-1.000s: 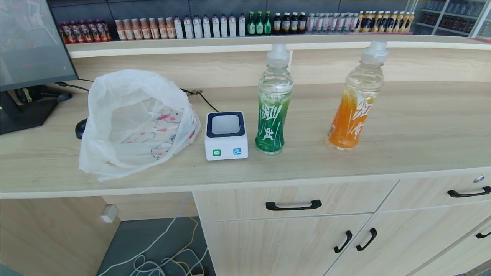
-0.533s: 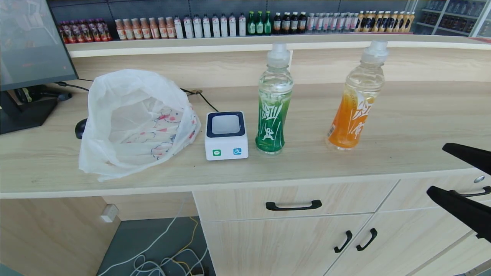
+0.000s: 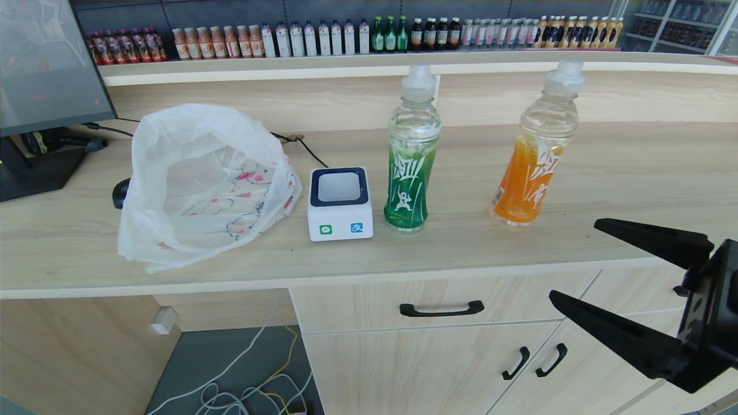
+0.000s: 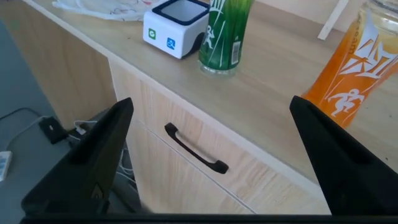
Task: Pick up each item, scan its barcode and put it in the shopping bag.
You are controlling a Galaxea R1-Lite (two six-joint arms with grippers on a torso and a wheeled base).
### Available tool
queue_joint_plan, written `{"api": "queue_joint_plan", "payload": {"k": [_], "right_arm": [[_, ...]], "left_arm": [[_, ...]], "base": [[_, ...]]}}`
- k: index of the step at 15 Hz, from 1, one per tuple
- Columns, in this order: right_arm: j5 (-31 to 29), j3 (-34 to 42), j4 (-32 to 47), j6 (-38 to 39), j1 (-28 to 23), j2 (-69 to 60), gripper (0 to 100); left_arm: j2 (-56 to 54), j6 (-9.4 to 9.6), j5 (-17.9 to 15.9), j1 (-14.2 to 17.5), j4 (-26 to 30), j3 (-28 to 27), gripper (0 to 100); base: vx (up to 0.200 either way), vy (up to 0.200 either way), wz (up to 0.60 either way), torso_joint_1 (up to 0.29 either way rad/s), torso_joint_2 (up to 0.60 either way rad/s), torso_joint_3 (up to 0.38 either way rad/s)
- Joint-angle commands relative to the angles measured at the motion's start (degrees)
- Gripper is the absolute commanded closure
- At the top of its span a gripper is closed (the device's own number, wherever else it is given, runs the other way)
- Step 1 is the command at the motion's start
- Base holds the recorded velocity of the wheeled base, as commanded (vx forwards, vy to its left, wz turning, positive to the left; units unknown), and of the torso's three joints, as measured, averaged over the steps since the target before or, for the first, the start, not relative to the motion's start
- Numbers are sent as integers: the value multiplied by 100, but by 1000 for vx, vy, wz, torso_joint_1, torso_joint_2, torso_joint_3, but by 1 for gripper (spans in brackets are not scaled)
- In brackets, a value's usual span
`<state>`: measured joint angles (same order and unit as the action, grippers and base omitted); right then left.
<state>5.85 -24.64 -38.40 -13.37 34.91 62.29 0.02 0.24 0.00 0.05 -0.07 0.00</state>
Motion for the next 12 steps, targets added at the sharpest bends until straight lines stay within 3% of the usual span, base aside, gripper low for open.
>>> {"api": "queue_joint_plan", "payload": {"k": [1, 2, 10, 12], "right_arm": [[-286, 29, -1, -34, 314, 90, 0], [-814, 20, -1, -25, 578, 116, 0], [-2352, -76, -71, 28, 894, 477, 0], [-2615, -103, -590, 72, 894, 828, 0]], "left_arm": [[-2, 2, 9, 4, -1, 0, 0], [-2, 2, 9, 4, -1, 0, 0], [-2, 2, 0, 4, -1, 0, 0], [-2, 2, 9, 4, -1, 0, 0]], "base": [[0, 0, 0, 0, 0, 0], [0, 0, 0, 0, 0, 0], [0, 0, 0, 0, 0, 0], [0, 0, 0, 0, 0, 0]]}}
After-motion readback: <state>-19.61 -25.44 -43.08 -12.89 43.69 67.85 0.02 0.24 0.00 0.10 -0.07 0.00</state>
